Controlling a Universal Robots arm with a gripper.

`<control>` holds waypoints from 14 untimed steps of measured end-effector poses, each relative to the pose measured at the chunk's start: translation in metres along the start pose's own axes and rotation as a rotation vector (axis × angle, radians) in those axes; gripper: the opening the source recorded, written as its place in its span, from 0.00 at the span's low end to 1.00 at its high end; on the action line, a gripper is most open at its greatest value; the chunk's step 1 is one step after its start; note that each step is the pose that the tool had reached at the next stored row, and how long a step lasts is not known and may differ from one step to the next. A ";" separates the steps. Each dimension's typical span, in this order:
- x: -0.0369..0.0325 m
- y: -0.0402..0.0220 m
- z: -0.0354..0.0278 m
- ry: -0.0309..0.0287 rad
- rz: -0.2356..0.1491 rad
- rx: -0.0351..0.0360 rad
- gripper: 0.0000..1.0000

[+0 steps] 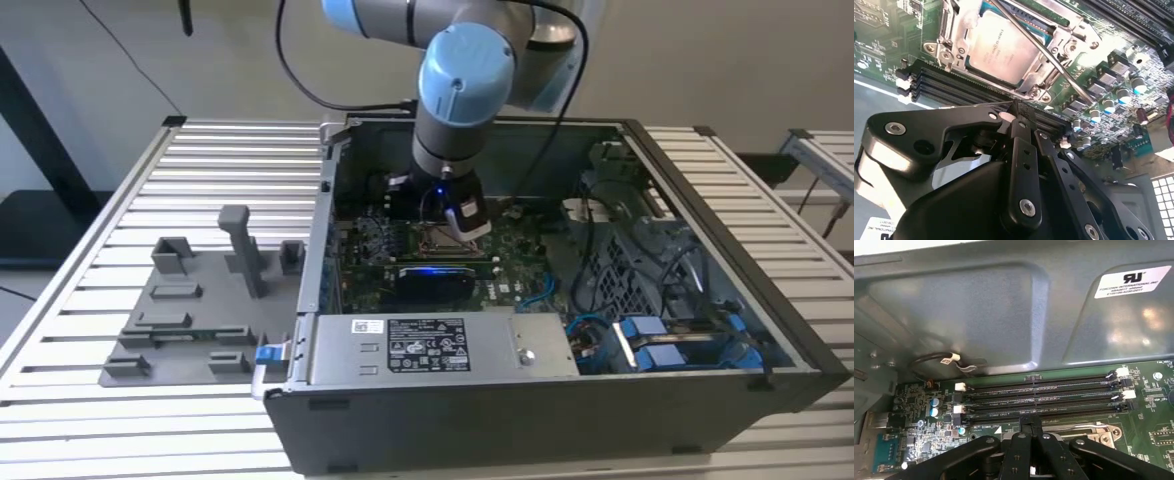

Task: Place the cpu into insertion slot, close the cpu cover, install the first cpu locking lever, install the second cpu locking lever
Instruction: 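Install the first cpu locking lever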

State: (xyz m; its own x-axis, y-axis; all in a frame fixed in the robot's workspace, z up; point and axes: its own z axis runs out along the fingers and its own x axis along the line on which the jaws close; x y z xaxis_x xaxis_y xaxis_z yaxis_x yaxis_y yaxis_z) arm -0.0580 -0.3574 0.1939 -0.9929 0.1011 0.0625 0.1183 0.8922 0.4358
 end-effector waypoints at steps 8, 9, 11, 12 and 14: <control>-0.0059 0.0003 0.0016 -0.0003 0.001 -0.0001 0.11; -0.0067 0.0003 0.0018 -0.0003 0.001 -0.0001 0.11; -0.0082 0.0004 0.0022 -0.0004 0.001 0.0000 0.11; -0.0089 0.0004 0.0024 -0.0004 0.001 0.0000 0.11; -0.0106 0.0005 0.0028 -0.0005 0.001 0.0000 0.11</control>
State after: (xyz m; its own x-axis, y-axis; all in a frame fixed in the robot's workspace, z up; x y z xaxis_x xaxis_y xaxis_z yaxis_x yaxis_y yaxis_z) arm -0.0475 -0.3568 0.1909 -0.9928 0.1022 0.0625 0.1193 0.8921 0.4357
